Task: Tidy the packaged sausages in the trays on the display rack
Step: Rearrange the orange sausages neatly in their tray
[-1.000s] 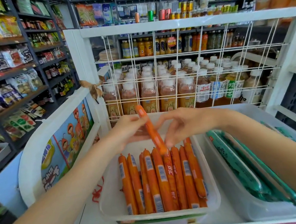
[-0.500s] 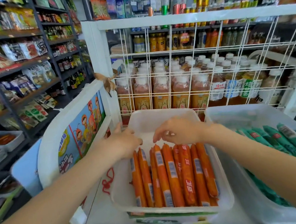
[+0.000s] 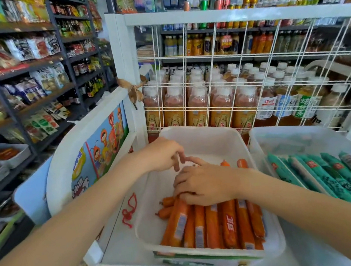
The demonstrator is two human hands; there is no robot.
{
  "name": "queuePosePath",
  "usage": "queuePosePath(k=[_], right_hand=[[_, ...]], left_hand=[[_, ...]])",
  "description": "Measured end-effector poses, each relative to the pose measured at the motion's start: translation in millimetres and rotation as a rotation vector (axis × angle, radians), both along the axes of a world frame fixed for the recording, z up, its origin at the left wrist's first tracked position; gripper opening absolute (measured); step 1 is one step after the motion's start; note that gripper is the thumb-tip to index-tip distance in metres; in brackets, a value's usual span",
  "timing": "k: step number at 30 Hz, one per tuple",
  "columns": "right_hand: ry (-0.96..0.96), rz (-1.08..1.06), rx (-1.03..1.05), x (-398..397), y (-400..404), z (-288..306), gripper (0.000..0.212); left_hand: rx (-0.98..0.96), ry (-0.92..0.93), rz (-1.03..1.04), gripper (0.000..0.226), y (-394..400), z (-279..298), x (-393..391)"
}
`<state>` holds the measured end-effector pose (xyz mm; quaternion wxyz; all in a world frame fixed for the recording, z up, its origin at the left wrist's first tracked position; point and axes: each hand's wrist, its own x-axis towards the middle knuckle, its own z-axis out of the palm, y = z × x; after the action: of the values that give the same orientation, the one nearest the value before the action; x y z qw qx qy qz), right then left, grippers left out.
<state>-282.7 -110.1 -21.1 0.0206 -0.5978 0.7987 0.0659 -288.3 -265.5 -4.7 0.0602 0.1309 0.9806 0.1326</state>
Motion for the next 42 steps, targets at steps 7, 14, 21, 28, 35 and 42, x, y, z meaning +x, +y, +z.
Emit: queuePosePath(k=[7,14,21,28,35,42], right_hand=[[-0.042,-0.32,0.051,16,-43,-4,0.047],[0.012,-0.427,0.298,19,-70,-15,0.048],[0.079,-0.499,-0.012,19,-60,-6,0.036],[-0.285,-0.584,-0.719,-14,-18,39,0.018],[-0.319,-0.568,-0.965,-27,15,61,0.022],[-0.256,-0.531,-1.114,-20,25,90,0.024]], left_hand=[[-0.343,0.167,0.07,0.035,-22,-9,16],[-0.348,0.222,0.068,0.031,-30,-8,23],[-0.342,0.242,0.042,0.03,-27,-5,27],[-0.082,0.204,0.076,0.041,-20,1,25],[0.481,0.152,0.022,0.035,11,22,24],[0.631,0.294,-0.021,0.028,31,42,21]])
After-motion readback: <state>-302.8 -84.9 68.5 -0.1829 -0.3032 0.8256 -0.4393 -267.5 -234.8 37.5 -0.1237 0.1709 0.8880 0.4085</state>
